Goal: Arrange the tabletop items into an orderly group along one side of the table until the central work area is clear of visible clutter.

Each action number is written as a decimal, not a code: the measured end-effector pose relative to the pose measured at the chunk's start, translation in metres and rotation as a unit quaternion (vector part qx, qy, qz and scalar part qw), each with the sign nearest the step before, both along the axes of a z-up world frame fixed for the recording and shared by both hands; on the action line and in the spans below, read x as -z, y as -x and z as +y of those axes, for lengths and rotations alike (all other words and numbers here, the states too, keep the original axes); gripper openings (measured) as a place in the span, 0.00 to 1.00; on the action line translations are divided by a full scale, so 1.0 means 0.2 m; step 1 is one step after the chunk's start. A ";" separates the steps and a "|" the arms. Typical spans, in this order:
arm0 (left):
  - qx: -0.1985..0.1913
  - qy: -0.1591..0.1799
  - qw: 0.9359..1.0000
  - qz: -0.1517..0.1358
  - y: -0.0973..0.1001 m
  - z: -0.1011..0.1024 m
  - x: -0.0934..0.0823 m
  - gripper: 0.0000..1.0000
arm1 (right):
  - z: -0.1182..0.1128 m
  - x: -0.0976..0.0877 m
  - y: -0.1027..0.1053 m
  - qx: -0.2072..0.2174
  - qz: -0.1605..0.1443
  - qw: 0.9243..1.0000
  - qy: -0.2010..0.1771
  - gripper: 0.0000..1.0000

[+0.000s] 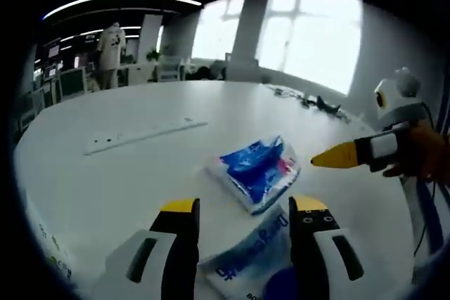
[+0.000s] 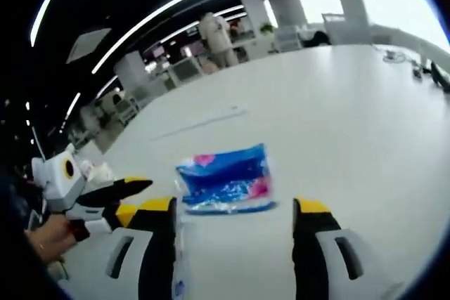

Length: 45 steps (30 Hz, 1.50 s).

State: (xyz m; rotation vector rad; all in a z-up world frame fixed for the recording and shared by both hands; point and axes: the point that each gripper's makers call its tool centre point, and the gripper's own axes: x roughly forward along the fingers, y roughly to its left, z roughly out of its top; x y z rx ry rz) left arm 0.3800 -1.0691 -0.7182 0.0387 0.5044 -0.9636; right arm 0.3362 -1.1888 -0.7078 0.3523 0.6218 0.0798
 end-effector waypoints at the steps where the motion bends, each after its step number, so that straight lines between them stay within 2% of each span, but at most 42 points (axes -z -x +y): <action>1: 0.009 -0.006 1.000 -0.004 0.01 0.02 0.00 0.52 | 0.02 -0.01 0.01 -0.002 0.000 1.000 -0.001 0.68; 4: 0.019 -0.006 1.000 -0.002 0.02 0.05 -0.01 0.54 | 0.05 -0.03 0.04 -0.007 0.001 1.000 -0.002 0.73; 8: 0.024 -0.008 1.000 0.017 0.02 0.08 0.00 0.58 | 0.10 -0.05 0.08 -0.021 0.007 1.000 0.001 0.83; 12: 0.037 -0.021 0.999 0.009 0.03 0.11 0.00 0.58 | 0.14 -0.07 0.14 -0.030 0.014 0.999 0.010 0.91; 18: 0.054 -0.025 0.998 0.013 0.06 0.13 0.01 0.59 | 0.21 -0.04 0.25 -0.034 0.050 0.998 -0.004 0.99; 22: 0.062 -0.031 0.997 0.013 0.06 0.14 0.03 0.59 | 0.24 -0.02 0.33 -0.029 0.071 0.997 -0.005 1.00; 31: 0.074 -0.039 0.996 0.014 0.08 0.14 0.05 0.57 | 0.33 0.00 0.47 -0.028 0.097 0.995 -0.014 1.00; 35: 0.071 -0.053 0.996 0.006 0.06 0.15 0.08 0.51 | 0.35 0.02 0.53 -0.013 0.106 0.994 -0.028 0.99; 38: 0.068 -0.046 0.996 0.017 0.05 0.15 0.09 0.51 | 0.35 0.03 0.58 -0.010 0.116 0.993 -0.025 0.98; 41: 0.073 -0.051 0.996 0.012 0.06 0.15 0.10 0.47 | 0.36 0.05 0.63 -0.001 0.123 0.992 -0.040 0.97; 45: 0.084 -0.056 0.995 0.007 0.07 0.12 0.10 0.46 | 0.39 0.07 0.69 0.005 0.135 0.990 -0.041 0.94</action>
